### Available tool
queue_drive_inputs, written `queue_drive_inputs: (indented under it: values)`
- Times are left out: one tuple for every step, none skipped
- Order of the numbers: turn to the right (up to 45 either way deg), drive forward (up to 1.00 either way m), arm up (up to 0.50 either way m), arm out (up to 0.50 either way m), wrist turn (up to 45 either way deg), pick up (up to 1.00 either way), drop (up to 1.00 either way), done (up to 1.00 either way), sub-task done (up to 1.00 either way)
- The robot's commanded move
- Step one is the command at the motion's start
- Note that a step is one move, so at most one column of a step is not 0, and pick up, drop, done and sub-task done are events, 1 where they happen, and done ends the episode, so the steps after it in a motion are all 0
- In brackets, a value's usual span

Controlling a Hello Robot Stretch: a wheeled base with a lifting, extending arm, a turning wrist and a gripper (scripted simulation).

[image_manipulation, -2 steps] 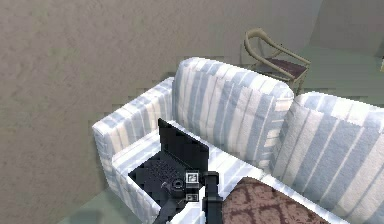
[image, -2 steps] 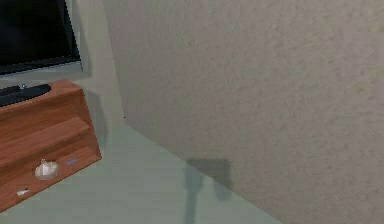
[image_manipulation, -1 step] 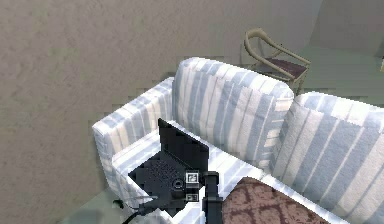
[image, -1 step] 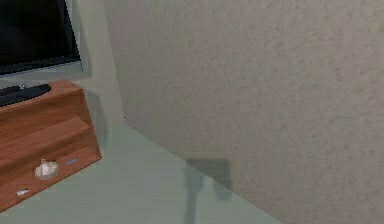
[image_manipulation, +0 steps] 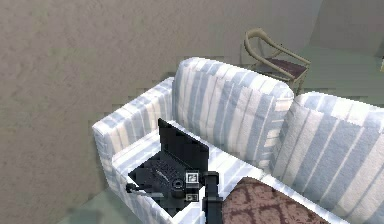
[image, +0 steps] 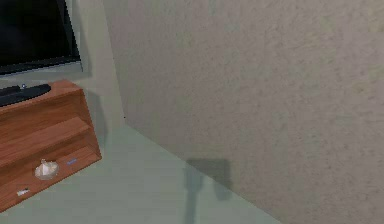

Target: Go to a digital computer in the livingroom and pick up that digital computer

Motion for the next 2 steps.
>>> queue_drive_inputs:
  values:
    - [0.0, 0.00, 0.00, 0.00, 27.0, 0.00, 0.00, 0.00, 0.00]
    - [0.0, 0.00, -0.30, 0.00, 0.0, 0.00, 0.00, 0.00, 0.00]
